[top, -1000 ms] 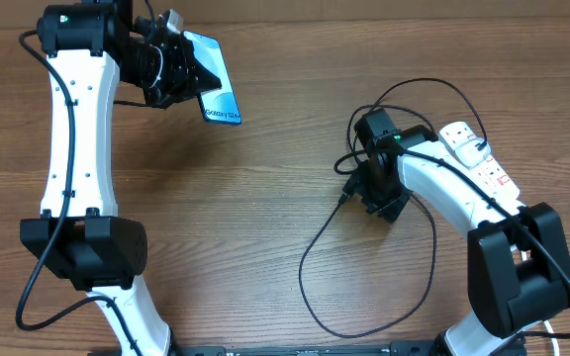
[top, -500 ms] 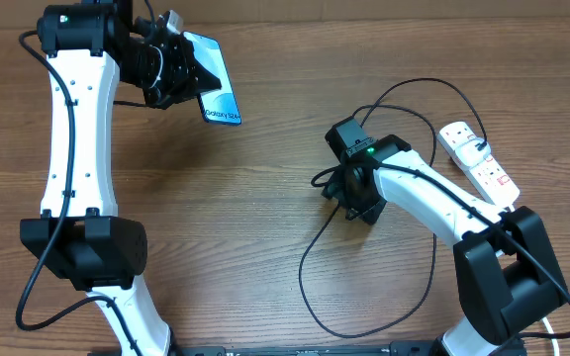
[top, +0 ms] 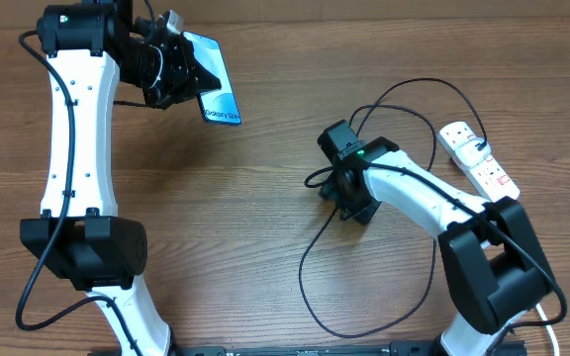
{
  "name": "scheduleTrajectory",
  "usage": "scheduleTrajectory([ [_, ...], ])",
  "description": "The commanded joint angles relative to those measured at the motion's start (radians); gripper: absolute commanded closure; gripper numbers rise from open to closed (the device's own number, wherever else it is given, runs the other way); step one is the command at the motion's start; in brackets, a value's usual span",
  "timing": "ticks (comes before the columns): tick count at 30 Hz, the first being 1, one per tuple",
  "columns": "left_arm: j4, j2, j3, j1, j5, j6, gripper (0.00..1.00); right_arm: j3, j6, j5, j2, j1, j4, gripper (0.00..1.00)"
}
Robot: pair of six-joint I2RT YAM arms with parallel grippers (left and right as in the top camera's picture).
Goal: Plug charger to phone and switch on socket
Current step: 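Lower the right gripper onto the USB-C plug and close on it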
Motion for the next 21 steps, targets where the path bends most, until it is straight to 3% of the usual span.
scheduleTrajectory([
  [1,0.004,0.002,0.004,-0.005,0.022,0.019,0.96,0.005,-0.002,0.012,0.011,0.012,0.000,0.35],
  [12,0.002,0.002,0.004,-0.005,0.022,0.019,0.96,0.009,-0.002,-0.029,0.081,0.013,0.021,0.36],
  [21,0.002,0.002,0.004,-0.005,0.022,0.019,0.96,0.009,-0.002,-0.036,0.097,0.013,0.035,0.53],
])
